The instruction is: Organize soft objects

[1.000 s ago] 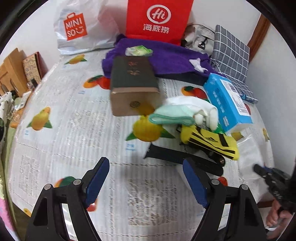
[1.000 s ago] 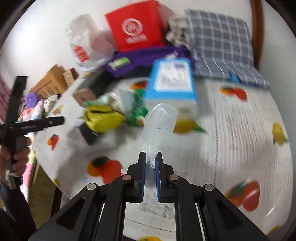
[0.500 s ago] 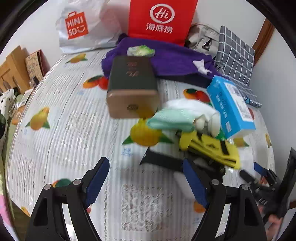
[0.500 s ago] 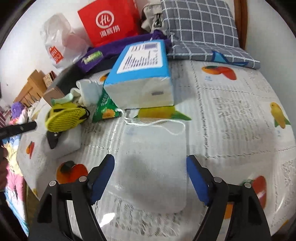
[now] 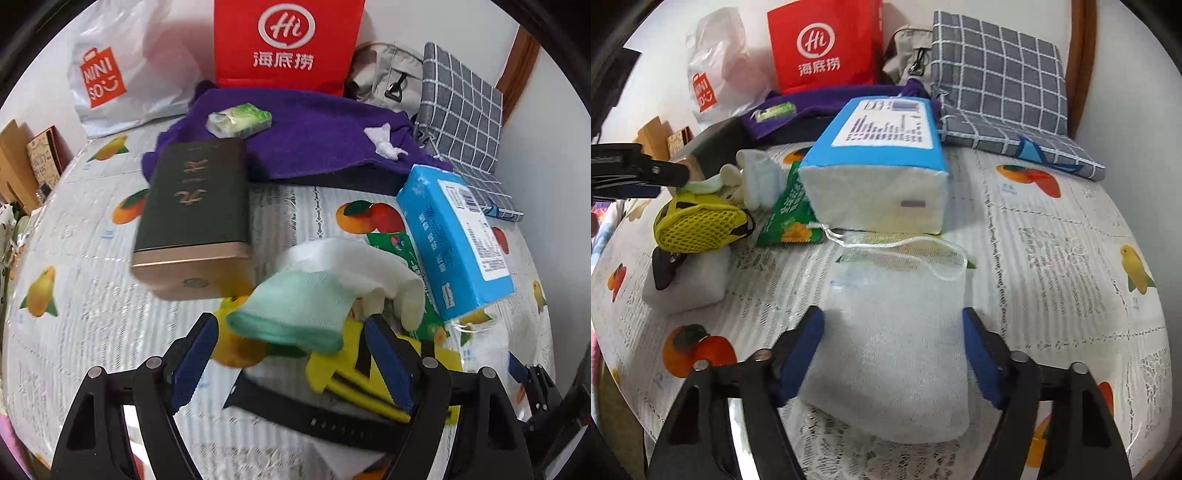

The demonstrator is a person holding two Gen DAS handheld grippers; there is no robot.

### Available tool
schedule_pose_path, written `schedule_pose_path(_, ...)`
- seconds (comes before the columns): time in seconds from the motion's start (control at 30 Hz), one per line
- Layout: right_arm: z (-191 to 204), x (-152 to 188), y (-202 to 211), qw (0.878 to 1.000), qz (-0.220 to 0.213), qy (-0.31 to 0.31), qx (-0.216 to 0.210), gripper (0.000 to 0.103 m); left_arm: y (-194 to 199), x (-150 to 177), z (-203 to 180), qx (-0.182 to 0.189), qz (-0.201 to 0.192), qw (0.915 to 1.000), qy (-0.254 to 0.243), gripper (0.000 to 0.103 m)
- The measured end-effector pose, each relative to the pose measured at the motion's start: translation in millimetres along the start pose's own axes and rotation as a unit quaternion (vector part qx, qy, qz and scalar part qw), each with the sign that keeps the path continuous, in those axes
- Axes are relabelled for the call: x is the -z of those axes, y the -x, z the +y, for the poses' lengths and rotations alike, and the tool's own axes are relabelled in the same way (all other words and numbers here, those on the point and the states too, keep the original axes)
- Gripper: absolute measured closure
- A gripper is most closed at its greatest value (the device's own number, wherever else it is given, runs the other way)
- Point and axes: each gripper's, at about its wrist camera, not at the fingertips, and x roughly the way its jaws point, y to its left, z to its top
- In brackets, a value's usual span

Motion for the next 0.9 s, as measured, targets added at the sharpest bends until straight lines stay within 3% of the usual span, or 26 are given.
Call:
schedule_pose_path(0.2, -8.8, -4.9, -0.2, 1.0, -0.005, -0.002, 0.002, 0.069, -20.3, -3.1, -0.4, 0.012, 0.01, 0.9998, 0.013, 0.029)
schedule_pose_path(0.33, -9.3, -4.7, -0.3, 1.0, -0.006, 0.0, 0.003, 0.071, -27.1, -0.9, 3.8, 0.033, 0.018, 0.9991, 0.021, 0.069)
schedule_pose_path(0.47, -7.3, -4.8, 0.0, 1.0, -0.004, 0.001, 0.009, 0.071, -15.7, 3.1, 7.7, 0.053, 0.009, 0.9984, 0.016, 0.089)
schedule_pose_path(0.57, -7.3, -5.6, 1.5, 1.0, 0.003, -0.003, 0.008, 0.072, 1.4, 7.1, 15.5, 0.062, -0.006, 0.9979, 0.019, 0.092)
schedule_pose_path(0.9, -10.9, 2.0, 12.4, 0.999, 0.029, -0.032, -0.001, 0.095, 54.2, 33.8, 49.4, 0.073, -0.039, 0.996, 0.033, 0.093)
